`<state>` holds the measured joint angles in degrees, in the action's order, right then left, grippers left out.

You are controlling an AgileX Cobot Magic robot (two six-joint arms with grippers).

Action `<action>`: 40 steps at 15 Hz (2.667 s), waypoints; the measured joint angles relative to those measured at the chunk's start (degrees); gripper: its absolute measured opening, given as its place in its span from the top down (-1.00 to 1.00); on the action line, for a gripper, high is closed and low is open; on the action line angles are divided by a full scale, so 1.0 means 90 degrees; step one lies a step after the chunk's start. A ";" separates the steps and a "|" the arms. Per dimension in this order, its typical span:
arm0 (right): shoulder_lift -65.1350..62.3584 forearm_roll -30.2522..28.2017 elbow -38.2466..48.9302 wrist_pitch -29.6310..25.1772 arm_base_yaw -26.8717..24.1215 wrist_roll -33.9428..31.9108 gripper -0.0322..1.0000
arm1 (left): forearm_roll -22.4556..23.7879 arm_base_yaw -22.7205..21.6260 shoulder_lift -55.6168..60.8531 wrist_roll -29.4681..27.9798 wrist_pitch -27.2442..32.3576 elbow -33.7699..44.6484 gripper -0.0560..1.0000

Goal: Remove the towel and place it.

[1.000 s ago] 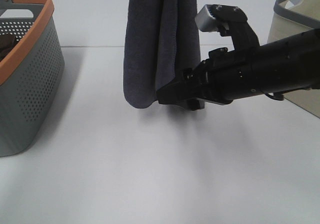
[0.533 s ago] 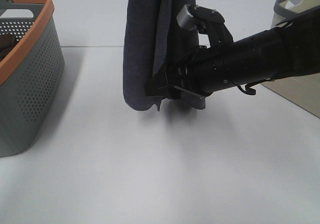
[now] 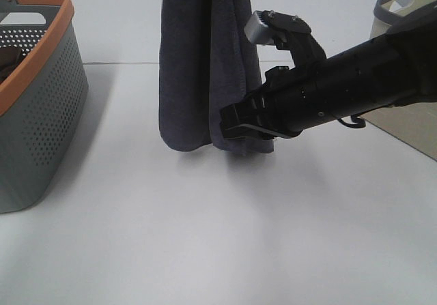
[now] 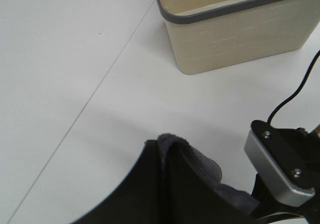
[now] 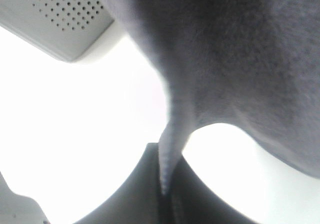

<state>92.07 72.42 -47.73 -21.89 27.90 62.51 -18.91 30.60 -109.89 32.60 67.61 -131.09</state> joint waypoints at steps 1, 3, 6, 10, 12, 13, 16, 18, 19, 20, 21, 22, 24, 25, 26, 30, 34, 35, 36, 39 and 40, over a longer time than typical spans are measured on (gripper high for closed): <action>-0.0197 -0.0821 0.0000 -0.0076 0.0000 -0.0802 0.94 | 0.0166 0.0000 -0.0076 -0.0089 0.0045 0.0000 0.89; -0.0579 -0.4074 -0.0363 -0.1108 0.0000 -0.3782 0.94 | 0.0681 0.0000 -0.0286 -0.0458 0.0229 0.0000 0.89; -0.0586 -0.6398 -0.1292 -0.2330 0.0000 -0.5405 0.94 | 0.1159 0.0000 -0.0293 -0.1248 0.0236 0.0000 0.89; -0.0611 -0.8442 -0.2642 -0.3145 0.0000 -0.5819 0.94 | 0.2343 0.0000 -0.0350 -0.2642 0.0242 0.0000 0.89; -0.0427 -0.9065 -0.3183 -0.3164 0.0000 -0.5819 0.94 | 0.3037 0.0000 -0.0446 -0.3438 0.0242 0.0000 0.89; -0.0229 -0.9371 -0.3457 -0.3100 0.0000 -0.5819 0.94 | 0.3234 -0.0025 -0.0490 -0.3762 0.0216 0.0000 0.89; 0.0420 -1.0262 -0.4342 -0.2400 0.0000 -0.5768 0.94 | 0.3406 -0.0248 -0.0605 -0.4297 -0.0306 0.0000 0.89; 0.0847 -1.0893 -0.4768 -0.2044 0.0000 -0.5717 0.94 | 0.3438 -0.0388 -0.0745 -0.4647 -0.0809 0.0000 0.89; 0.1050 -1.1173 -0.4953 -0.1833 0.0000 -0.5717 0.94 | 0.3482 -0.0458 -0.0834 -0.4800 -0.1108 0.0000 0.89; 0.1292 -1.1306 -0.5157 -0.1534 -0.0045 -0.5723 0.94 | 0.3514 -0.0503 -0.0910 -0.4921 -0.1451 0.0000 0.89; 0.1407 -1.1306 -0.5233 -0.1388 -0.0076 -0.5723 0.94 | 0.3578 -0.0547 -0.0993 -0.4978 -0.1853 0.0000 0.89; 0.1598 -1.1313 -0.5443 -0.1082 -0.0210 -0.5787 0.94 | 0.3635 -0.0554 -0.1025 -0.4991 -0.2088 0.0000 0.89; 0.2012 -1.1268 -0.6010 -0.0567 -0.0592 -0.6016 0.94 | 0.4030 -0.0598 -0.1184 -0.5023 -0.3132 0.0000 0.89; 0.2196 -1.1134 -0.6303 -0.0293 -0.0777 -0.6073 0.94 | 0.4304 -0.0630 -0.1286 -0.5029 -0.3565 0.0000 0.89; 0.2368 -1.0899 -0.6525 0.0038 -0.0949 -0.6092 0.94 | 0.4539 -0.0662 -0.1388 -0.5093 -0.3998 0.0000 0.89; 0.3221 -1.0129 -0.6793 0.1388 -0.1362 -0.6105 0.94 | 0.4896 -0.0764 -0.2177 -0.5424 -0.4781 0.0000 0.89; 0.3552 -0.9454 -0.6793 0.0573 -0.1572 -0.6048 0.94 | 0.4889 -0.0497 -0.2553 -0.5176 -0.4023 0.0000 0.89; 0.3546 -0.9091 -0.6793 -0.0019 -0.1553 -0.5940 0.94 | 0.4870 -0.0388 -0.2553 -0.4978 -0.3705 0.0000 0.89; 0.3546 -0.8601 -0.6793 -0.0732 -0.1547 -0.5660 0.94 | 0.4756 -0.0286 -0.2546 -0.4711 -0.3342 0.0000 0.89; 0.3546 -0.7569 -0.6793 -0.2559 -0.1547 -0.4883 0.94 | 0.3941 -0.0242 -0.2546 -0.4030 -0.2235 0.0000 0.89; 0.3546 -0.7359 -0.6793 -0.3228 -0.1547 -0.4756 0.94 | 0.3591 -0.0248 -0.2546 -0.3750 -0.1808 0.0000 0.89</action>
<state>123.99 6.19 -108.86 -50.94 13.98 19.71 13.41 28.36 -132.81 -1.15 51.34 -131.09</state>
